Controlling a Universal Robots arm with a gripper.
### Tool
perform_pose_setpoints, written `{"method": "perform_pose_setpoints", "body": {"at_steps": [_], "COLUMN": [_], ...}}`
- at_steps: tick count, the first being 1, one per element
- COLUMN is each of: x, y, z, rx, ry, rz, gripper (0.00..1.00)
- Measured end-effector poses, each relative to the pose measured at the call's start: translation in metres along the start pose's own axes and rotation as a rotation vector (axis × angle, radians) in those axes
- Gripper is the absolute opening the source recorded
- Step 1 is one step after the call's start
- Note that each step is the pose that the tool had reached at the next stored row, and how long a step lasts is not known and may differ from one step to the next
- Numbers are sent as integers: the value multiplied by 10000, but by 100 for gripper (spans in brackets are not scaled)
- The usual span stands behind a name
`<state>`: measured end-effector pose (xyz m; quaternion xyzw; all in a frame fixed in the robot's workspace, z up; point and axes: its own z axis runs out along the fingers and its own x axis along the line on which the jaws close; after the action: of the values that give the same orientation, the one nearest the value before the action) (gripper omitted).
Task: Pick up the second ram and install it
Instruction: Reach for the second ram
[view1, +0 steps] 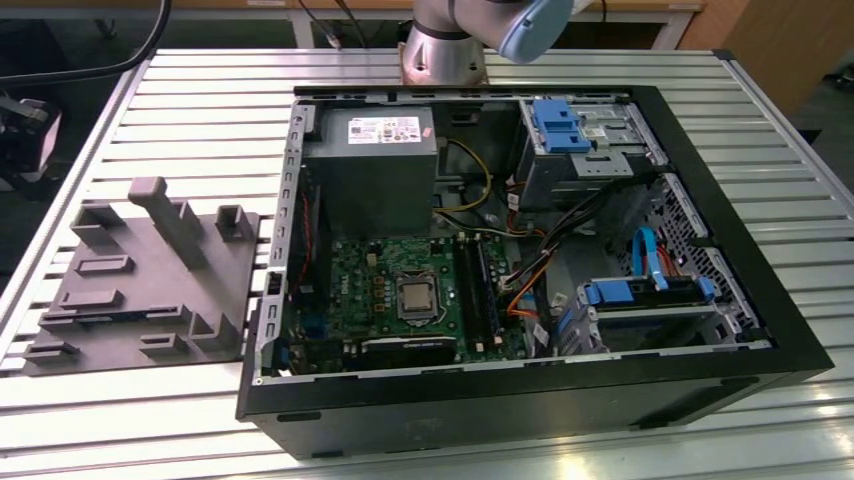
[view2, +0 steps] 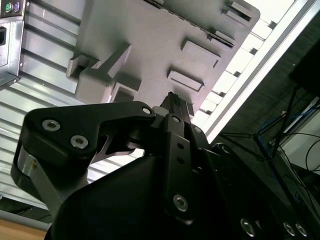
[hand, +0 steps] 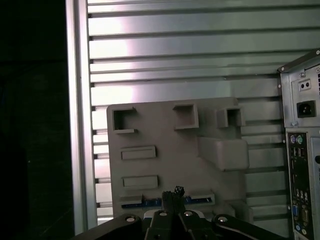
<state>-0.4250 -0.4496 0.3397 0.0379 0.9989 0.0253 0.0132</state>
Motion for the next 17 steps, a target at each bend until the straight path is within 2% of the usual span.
{"method": "perform_pose_setpoints", "body": {"at_steps": [17], "x": [-1], "y": [-79], "z": [129], "rx": [-1], "ry": [0], "rz": [0], "gripper": [11]}}
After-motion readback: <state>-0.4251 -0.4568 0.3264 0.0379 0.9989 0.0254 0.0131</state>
